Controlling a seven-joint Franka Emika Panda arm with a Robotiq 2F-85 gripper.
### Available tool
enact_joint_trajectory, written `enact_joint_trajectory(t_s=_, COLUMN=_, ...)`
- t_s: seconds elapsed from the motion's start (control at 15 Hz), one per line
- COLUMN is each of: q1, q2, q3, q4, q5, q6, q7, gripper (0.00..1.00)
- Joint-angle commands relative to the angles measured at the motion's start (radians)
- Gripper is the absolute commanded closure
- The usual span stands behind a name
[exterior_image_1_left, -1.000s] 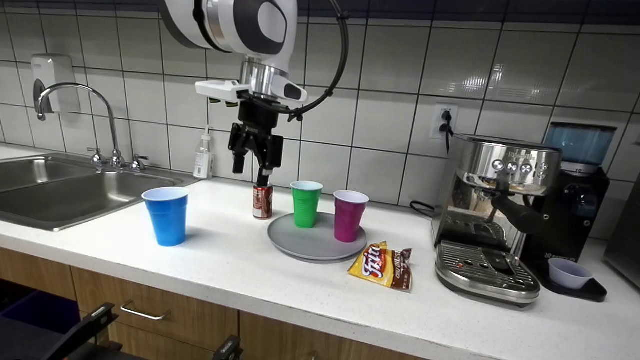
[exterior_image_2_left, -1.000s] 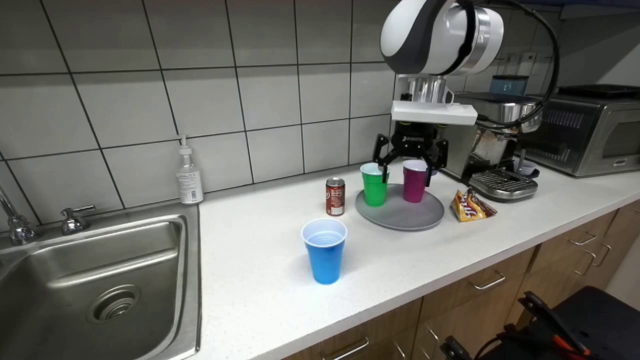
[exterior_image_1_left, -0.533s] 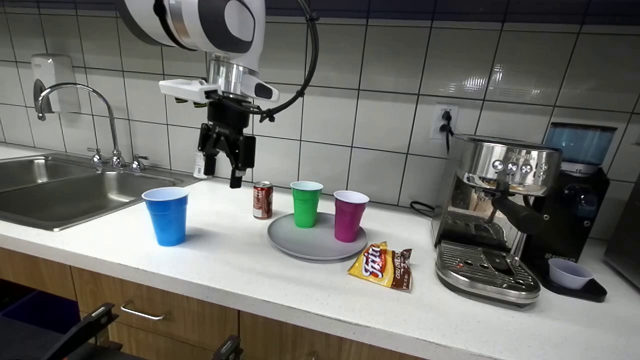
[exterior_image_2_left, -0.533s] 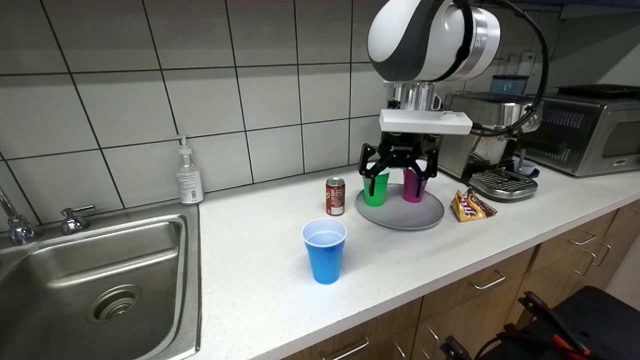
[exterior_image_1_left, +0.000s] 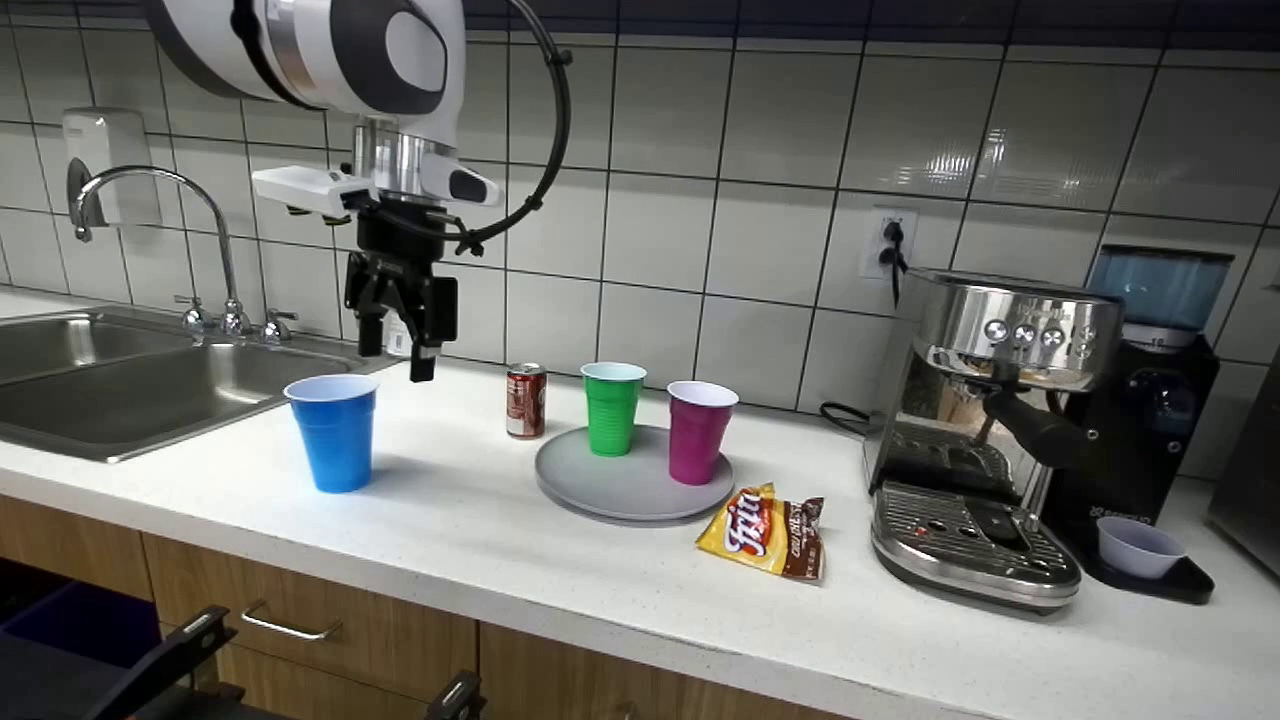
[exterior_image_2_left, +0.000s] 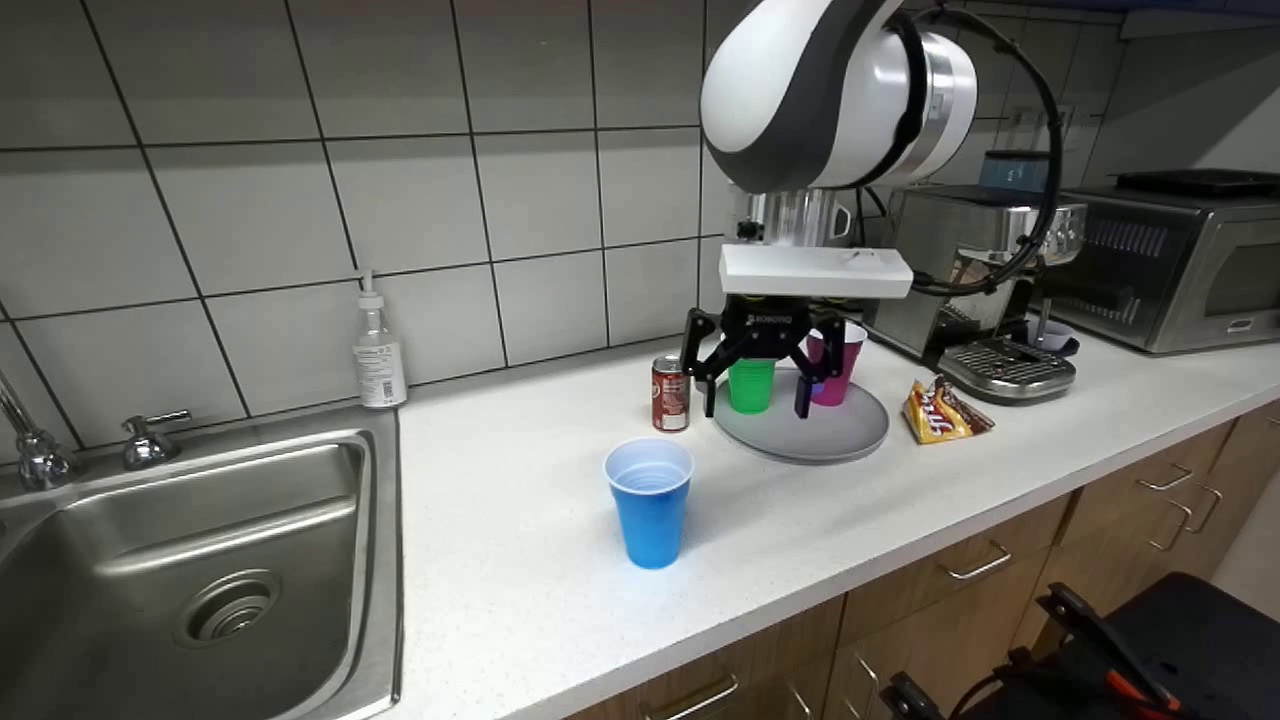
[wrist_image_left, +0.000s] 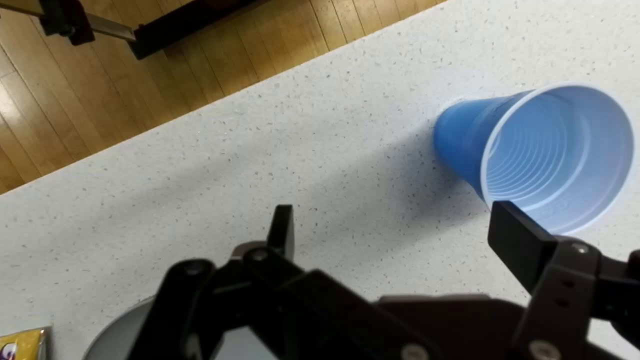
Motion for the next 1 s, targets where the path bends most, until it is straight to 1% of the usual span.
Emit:
enact_joint_trajectory(t_s=0.0, q1=0.011, q2=-0.004, q3=0.032, q4=-0.021, q5=-0.033, q6=0.048, q7=0.080, gripper=0.00)
enact_joint_trajectory(t_s=0.4, q1=0.029, q2=0.026, q3=0.061, q4=-0.022, q5=-0.077, q6=0.089, q7=0.154, gripper=0.00)
enact_joint_trajectory(t_s=0.93, q1=0.058, q2=0.086, q3=0.068, q4=-0.006, q5=-0.141, q6=0.113, q7=0.249, gripper=0.00)
